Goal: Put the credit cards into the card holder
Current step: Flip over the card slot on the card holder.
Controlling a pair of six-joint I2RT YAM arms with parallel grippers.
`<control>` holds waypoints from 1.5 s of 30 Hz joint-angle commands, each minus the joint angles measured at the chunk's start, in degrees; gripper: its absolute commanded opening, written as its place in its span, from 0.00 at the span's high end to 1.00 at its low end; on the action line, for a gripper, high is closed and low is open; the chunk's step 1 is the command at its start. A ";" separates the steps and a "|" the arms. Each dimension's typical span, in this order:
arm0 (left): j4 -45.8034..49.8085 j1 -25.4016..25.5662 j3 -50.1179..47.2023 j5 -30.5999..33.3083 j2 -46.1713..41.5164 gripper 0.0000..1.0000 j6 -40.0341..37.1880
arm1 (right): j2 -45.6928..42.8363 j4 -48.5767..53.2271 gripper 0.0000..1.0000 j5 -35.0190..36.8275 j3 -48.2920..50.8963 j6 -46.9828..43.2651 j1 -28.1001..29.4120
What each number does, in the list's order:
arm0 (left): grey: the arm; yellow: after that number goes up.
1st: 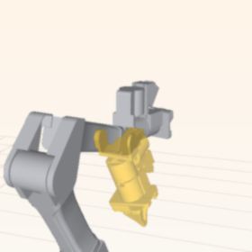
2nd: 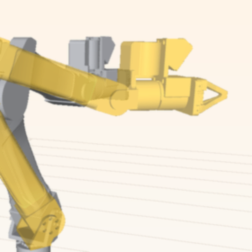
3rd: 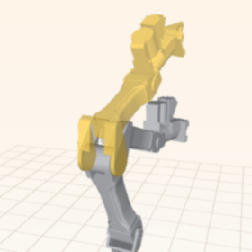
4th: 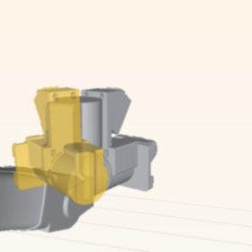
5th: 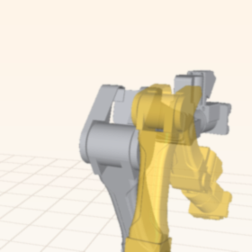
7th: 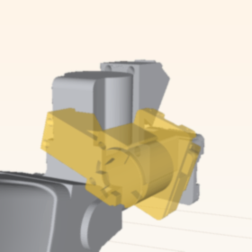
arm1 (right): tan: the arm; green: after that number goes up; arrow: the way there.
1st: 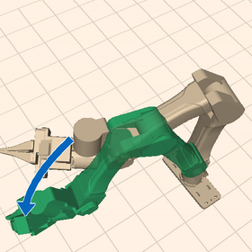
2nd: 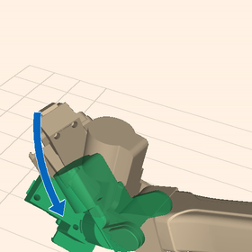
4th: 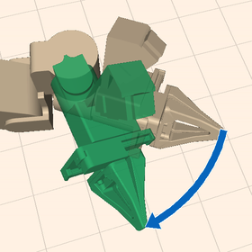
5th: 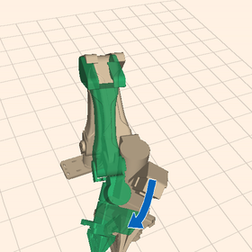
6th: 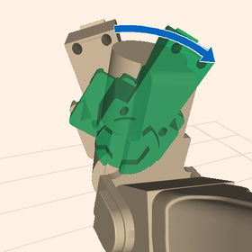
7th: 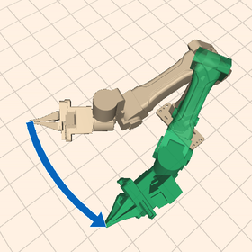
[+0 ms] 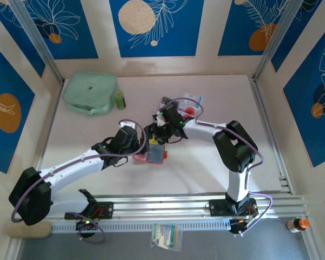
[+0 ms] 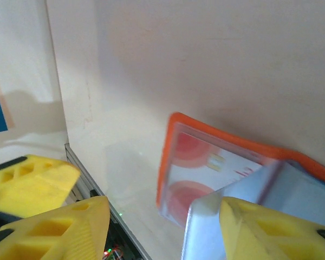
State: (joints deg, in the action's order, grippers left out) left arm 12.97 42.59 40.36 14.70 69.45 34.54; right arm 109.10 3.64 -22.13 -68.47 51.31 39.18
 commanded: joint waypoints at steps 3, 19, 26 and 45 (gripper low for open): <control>1.44 -0.92 -2.05 1.56 -2.35 0.10 -0.18 | 4.88 0.89 0.44 -1.38 -3.38 1.73 0.90; -1.59 -2.21 -4.89 1.47 1.87 0.10 -0.61 | 4.35 -0.50 0.45 -2.15 -3.44 3.07 -0.15; -3.22 -3.80 -0.78 0.59 10.58 0.10 -1.45 | -0.24 -0.05 0.46 -1.24 -0.08 2.25 -1.29; -2.54 -5.35 -0.02 -0.02 12.55 0.09 -2.73 | -8.95 25.75 0.46 26.24 6.20 -14.86 1.48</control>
State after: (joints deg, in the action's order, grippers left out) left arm 10.28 37.89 40.03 15.22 83.05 32.45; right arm 99.44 25.43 -0.08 -62.17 39.38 39.55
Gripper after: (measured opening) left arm 0.908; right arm 0.537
